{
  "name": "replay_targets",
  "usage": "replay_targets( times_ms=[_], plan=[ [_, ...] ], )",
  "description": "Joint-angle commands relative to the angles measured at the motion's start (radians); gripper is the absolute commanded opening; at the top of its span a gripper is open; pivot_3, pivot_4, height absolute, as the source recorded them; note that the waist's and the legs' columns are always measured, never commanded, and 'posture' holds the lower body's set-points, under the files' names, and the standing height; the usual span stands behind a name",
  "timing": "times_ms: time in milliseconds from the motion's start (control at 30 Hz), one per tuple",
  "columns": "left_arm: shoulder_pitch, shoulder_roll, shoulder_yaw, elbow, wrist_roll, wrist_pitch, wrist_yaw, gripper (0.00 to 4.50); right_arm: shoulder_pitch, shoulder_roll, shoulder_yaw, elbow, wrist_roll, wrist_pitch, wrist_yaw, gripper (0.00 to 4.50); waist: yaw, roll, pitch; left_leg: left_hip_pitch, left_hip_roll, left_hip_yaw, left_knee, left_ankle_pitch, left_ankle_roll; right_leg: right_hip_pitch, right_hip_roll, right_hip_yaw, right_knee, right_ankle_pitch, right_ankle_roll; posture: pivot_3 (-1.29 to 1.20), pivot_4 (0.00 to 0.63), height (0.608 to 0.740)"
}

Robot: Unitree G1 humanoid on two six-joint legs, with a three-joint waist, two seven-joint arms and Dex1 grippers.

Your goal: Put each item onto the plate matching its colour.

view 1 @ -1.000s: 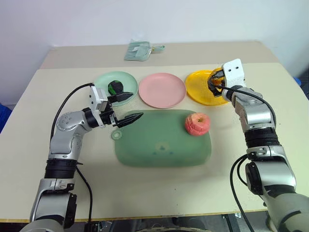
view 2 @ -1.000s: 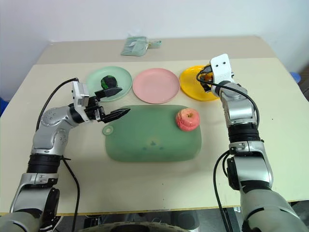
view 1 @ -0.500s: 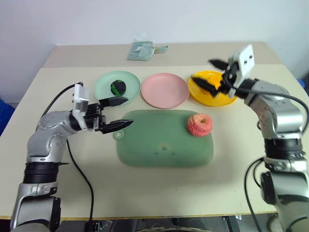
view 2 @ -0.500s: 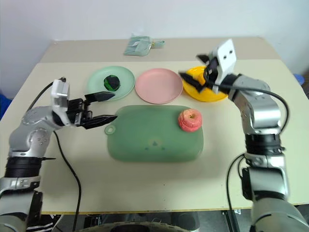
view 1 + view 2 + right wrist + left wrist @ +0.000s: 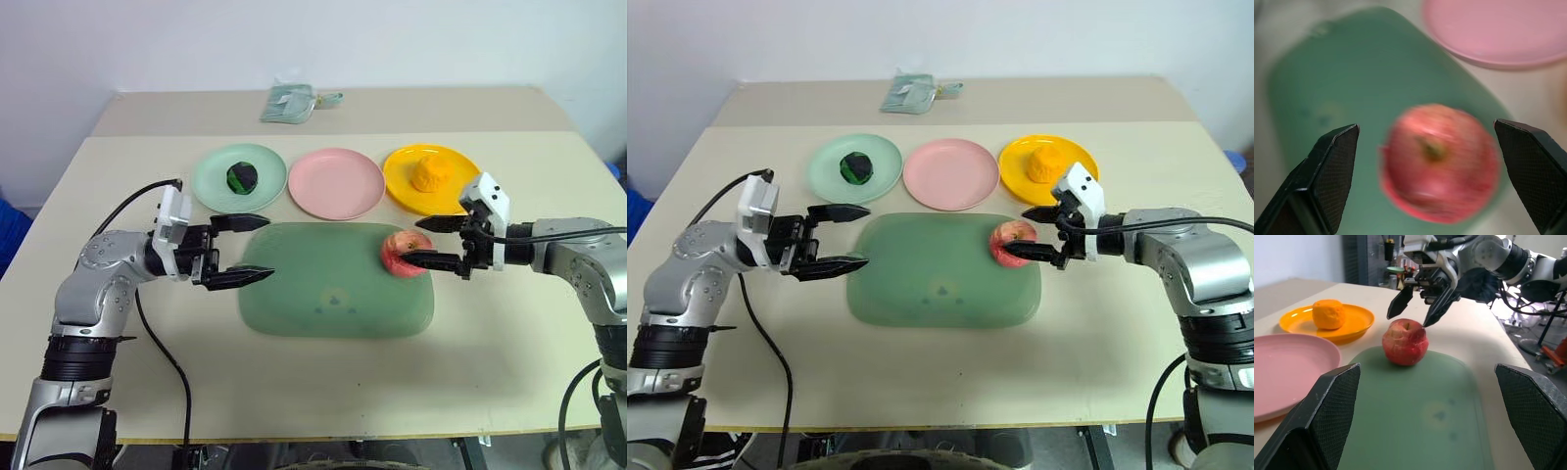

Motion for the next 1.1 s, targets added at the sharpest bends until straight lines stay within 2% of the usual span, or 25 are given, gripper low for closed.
replay_targets(
  times_ms=[33, 600, 900, 1100],
  plan=[
    [-0.019, 0.006, 0.003, -0.027, -0.004, -0.003, 0.004, 4.50, -0.005, -0.015, -0.023, -0.051, 0.025, 0.013, 0.002, 4.47, 0.003, 0.000, 0.000, 0.000, 0.000, 0.000, 0.000, 0.000, 0.000, 0.000, 0.000, 0.000, 0.000, 0.000, 0.000, 0.00, 0.150, 0.738],
    [-0.020, 0.003, -0.006, -0.019, 0.012, -0.017, 0.001, 4.50, 0.060, -0.006, 0.111, -0.031, -0.171, -0.218, -0.008, 4.47, 0.007, 0.000, 0.000, 0.001, 0.000, 0.000, 0.000, 0.000, 0.000, 0.001, 0.000, 0.000, -0.001, 0.000, 0.000, 0.00, 0.150, 0.738],
    [-0.016, 0.002, 0.001, -0.012, 0.009, -0.018, 0.001, 4.50, -0.009, 0.047, -0.010, -0.037, -0.031, -0.165, 0.006, 4.47, 0.007, 0.000, 0.000, 0.001, 0.000, 0.000, 0.000, 0.000, 0.000, 0.002, 0.000, 0.000, -0.001, 0.000, 0.000, 0.00, 0.150, 0.738],
    [-0.012, -0.001, 0.000, -0.011, 0.009, -0.023, -0.001, 4.50, -0.005, 0.027, 0.026, 0.001, -0.107, -0.232, -0.002, 4.47, 0.008, 0.000, 0.000, 0.001, 0.000, 0.000, 0.000, 0.000, 0.000, 0.002, 0.000, 0.000, -0.001, 0.000, 0.000, 0.00, 0.150, 0.738]
  ],
)
